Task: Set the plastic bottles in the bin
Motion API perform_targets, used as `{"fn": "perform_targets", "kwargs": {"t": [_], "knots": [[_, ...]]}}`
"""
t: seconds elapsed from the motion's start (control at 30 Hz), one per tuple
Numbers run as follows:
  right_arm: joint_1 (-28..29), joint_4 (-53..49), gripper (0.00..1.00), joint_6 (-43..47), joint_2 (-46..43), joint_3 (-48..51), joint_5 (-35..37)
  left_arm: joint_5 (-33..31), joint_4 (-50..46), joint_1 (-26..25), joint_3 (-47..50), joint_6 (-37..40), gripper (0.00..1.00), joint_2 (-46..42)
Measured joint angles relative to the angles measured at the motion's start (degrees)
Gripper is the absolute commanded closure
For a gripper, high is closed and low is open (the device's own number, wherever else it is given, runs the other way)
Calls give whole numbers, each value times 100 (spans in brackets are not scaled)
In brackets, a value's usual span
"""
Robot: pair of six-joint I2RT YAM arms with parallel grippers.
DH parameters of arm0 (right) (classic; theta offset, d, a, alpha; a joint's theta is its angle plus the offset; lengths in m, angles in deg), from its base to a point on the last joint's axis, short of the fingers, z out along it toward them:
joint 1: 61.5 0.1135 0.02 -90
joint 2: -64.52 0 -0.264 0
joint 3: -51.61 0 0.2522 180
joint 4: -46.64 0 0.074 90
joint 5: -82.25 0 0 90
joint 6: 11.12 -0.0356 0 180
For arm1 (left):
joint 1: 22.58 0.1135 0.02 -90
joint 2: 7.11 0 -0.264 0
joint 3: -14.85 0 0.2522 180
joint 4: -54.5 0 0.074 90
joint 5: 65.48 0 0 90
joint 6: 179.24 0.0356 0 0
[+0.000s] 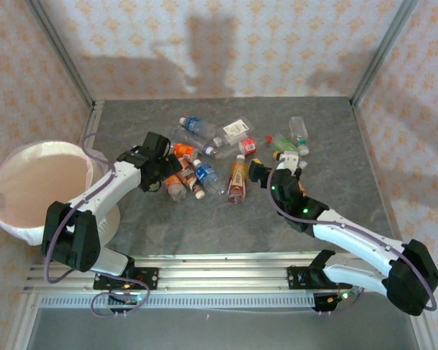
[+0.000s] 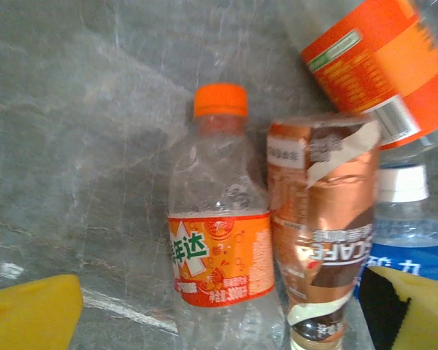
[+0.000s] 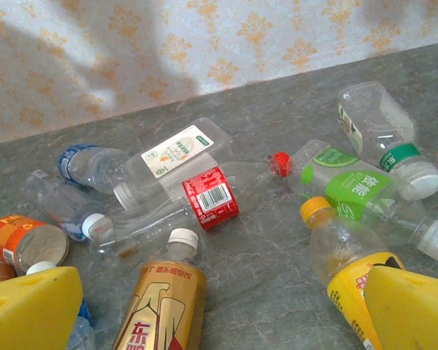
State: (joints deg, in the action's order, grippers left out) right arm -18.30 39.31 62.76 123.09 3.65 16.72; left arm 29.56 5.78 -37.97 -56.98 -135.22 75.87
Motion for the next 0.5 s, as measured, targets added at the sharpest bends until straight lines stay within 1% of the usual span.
{"fn": "perform_targets", "kwargs": {"t": [0.13,0.27,0.37,0.5], "knots": [[0,7,1,-44,-55,15,2,431,564,122,243,98,7,190],[0,7,1,-61,-57,50,-2,660,1032,208,450,166,13,398],[0,7,1,-63,-57,50,-2,702,1158,234,619,229,15,509],[0,20,1,-63,-57,57,0,699,1303,234,848,249,14,514]]}}
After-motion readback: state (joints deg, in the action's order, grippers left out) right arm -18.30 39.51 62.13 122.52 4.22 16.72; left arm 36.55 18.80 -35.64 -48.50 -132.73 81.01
